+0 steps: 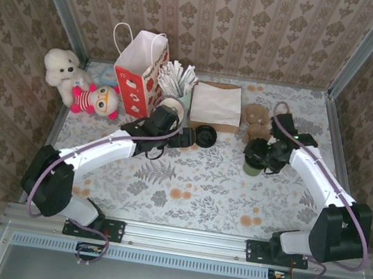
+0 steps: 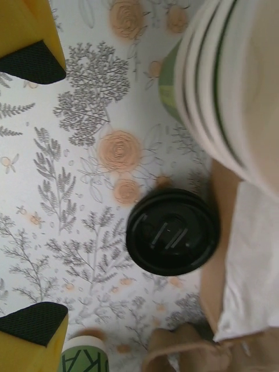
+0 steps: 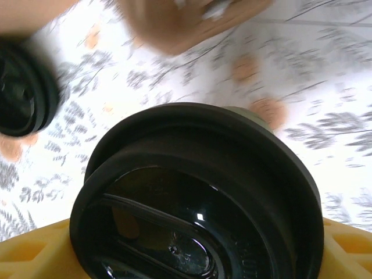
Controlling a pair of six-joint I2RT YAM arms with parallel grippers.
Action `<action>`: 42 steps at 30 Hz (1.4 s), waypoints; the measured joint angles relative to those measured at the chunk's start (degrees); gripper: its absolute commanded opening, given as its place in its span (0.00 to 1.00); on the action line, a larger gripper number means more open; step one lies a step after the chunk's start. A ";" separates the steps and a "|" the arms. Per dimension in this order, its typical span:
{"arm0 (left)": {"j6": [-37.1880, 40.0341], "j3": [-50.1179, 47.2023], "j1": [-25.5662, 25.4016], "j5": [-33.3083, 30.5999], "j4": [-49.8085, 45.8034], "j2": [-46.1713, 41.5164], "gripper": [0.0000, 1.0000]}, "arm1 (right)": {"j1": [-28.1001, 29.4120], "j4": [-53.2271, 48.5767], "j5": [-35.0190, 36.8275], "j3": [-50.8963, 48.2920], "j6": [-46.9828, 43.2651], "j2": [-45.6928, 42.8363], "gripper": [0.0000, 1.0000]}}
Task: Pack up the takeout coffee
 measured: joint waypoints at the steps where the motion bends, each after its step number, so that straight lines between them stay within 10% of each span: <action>1: 0.07 -1.40 0.00 -0.35 1.92 -1.05 1.00 | -1.88 -0.09 0.09 0.31 -0.55 -0.02 0.73; 18: 0.00 -7.80 6.36 -3.69 6.75 -7.56 1.00 | -19.06 -1.86 1.33 10.71 -5.75 4.63 0.73; 42: -1.16 -7.74 8.26 -8.04 5.20 -7.28 1.00 | -18.60 -1.86 -2.34 43.25 -2.80 37.33 0.73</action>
